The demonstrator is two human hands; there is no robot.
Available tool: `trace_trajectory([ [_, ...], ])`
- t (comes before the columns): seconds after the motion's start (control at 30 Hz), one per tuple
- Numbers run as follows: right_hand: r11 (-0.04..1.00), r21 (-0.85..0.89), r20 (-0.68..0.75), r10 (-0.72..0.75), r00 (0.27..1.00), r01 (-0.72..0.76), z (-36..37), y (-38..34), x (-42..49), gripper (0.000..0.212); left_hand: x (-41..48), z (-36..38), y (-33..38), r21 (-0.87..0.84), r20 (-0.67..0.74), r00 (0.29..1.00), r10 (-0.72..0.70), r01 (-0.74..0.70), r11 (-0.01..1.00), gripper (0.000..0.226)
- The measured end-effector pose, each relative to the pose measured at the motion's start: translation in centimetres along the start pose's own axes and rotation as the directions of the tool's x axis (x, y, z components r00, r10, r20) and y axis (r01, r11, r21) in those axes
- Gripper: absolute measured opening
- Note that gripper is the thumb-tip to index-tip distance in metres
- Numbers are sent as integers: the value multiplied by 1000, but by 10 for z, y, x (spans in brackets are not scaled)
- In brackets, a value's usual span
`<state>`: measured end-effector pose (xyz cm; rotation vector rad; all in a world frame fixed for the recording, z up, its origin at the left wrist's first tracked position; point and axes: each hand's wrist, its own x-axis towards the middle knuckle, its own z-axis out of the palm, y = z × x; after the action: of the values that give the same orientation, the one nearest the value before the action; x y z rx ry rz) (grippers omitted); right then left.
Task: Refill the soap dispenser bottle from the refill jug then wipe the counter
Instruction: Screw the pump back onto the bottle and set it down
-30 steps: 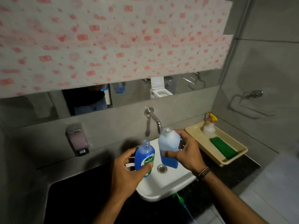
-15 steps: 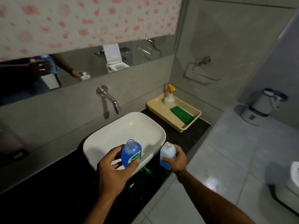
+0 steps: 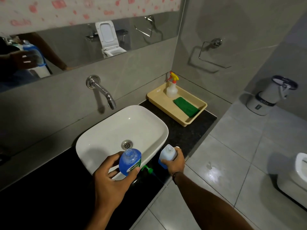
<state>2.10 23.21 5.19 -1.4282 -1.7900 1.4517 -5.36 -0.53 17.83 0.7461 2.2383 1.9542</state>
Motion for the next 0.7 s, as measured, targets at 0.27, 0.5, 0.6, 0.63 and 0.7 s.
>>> trace_trajectory([
  [0.27,983,-37,-72,176,982,-179,7,18,-13,102,4,-3,-6,12,3,1000,-10,10,1000,52],
  [0.5,888,-442,87,186,979,-130,49,32,-47,22,10,-9,-18,19,3,999,-49,49,999,55],
  [0.6,720,-672,261,10,965,174,68,23,-43,33,10,-11,-24,36,-9,998,-59,60,998,56],
  [0.63,651,-724,308,12,951,226,72,21,-41,41,10,-12,-25,42,-10,998,-62,63,997,57],
  [0.7,560,-788,349,62,935,257,77,20,-39,46,10,-14,-26,50,-7,998,-65,66,997,58],
])
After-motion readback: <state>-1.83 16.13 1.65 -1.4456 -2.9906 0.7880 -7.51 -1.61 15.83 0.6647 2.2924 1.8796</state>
